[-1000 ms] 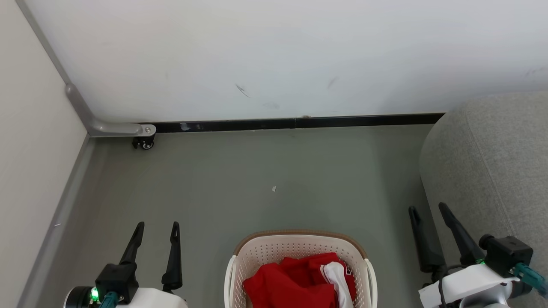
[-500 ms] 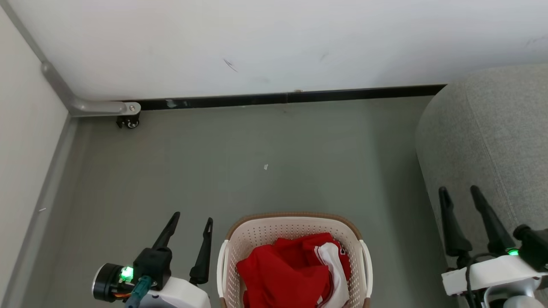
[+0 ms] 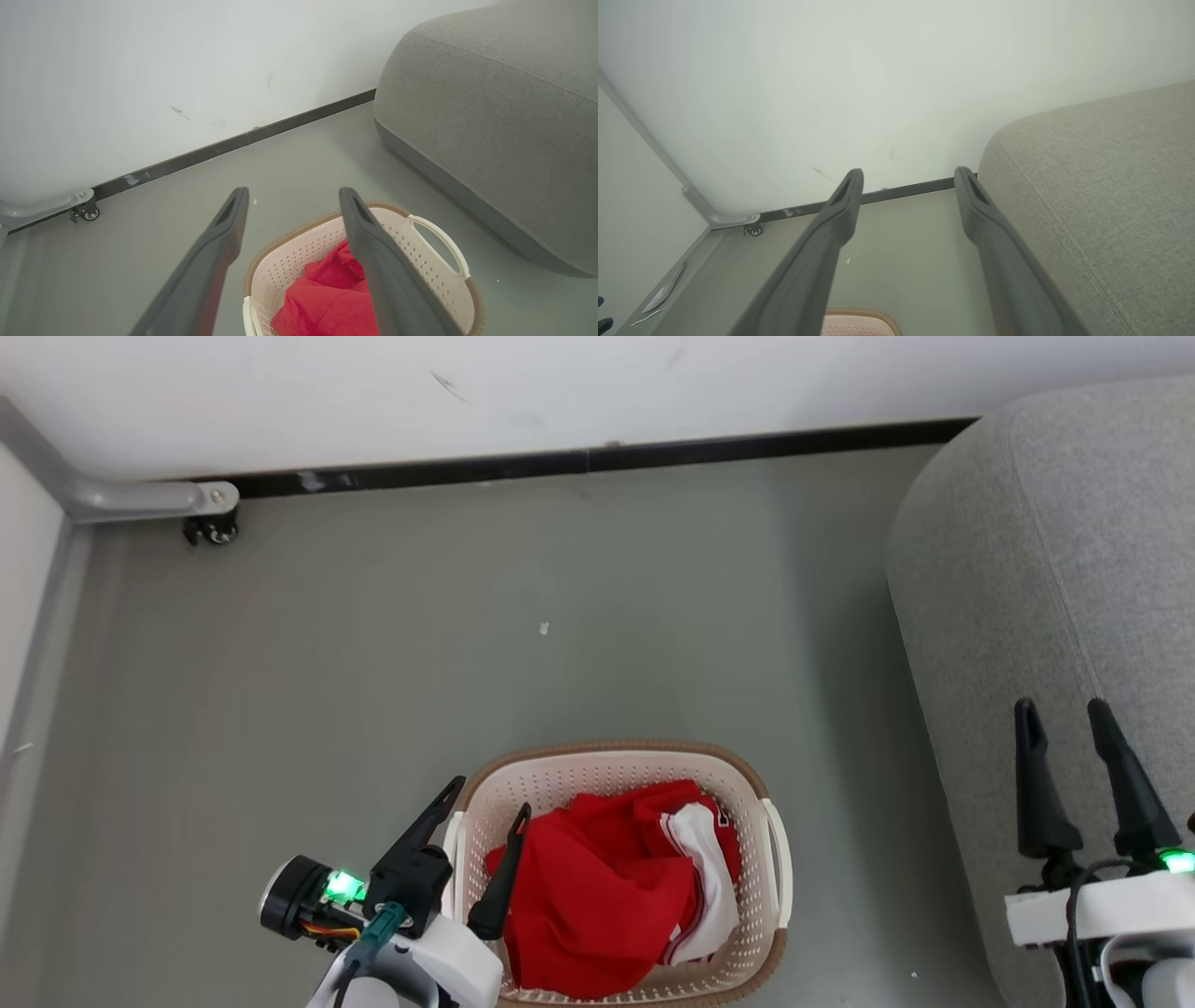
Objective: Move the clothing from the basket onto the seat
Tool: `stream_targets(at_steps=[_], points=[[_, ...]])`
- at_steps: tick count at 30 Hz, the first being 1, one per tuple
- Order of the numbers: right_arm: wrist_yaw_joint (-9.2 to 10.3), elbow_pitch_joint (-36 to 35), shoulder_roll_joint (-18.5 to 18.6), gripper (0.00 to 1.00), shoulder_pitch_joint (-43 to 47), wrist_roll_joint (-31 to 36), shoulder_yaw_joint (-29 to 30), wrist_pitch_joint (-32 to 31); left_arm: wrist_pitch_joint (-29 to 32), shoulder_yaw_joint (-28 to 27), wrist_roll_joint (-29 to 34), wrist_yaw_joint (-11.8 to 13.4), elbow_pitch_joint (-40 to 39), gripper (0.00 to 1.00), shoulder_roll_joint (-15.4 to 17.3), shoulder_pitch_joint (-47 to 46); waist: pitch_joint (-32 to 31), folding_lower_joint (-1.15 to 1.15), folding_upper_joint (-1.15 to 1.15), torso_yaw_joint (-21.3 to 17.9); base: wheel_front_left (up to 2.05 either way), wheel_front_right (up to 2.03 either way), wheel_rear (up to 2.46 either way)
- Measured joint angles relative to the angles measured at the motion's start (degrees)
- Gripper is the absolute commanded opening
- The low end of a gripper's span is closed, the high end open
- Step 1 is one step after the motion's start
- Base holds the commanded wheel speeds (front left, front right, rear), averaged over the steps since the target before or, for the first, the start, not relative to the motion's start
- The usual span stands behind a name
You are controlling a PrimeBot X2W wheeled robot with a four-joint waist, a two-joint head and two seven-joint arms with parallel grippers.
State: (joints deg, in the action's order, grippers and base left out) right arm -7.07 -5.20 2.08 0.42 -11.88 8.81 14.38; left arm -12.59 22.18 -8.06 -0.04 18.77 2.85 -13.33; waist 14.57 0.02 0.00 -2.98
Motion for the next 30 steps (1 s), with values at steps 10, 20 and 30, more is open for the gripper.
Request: stream_targets(at_steps=[10, 20, 30], points=[[0.0, -2.3, 0.0, 1.0, -3.5, -0.9, 1.5, 0.0, 0.0, 2.7, 2.7, -1.5, 4.3, 1.0, 0.1, -3.9, 6.0, 0.0, 0.0, -2.5, 0.0, 0.0, 0.0], [0.0, -3.3, 0.0, 1.0, -7.2, -2.8, 1.2, 0.0, 0.0, 5.6, 7.1, -2.4, 9.8, 1.0, 1.4, -7.8, 12.0, 0.0, 0.0, -5.4, 0.0, 0.0, 0.0], [-0.01, -1.8, 0.0, 1.0, -10.1, -4.0, 0.9, 0.0, 0.0, 8.8, 11.0, -3.0, 13.5, 1.0, 2.6, -11.4, 16.8, 0.0, 0.0, -8.1, 0.0, 0.0, 0.0]])
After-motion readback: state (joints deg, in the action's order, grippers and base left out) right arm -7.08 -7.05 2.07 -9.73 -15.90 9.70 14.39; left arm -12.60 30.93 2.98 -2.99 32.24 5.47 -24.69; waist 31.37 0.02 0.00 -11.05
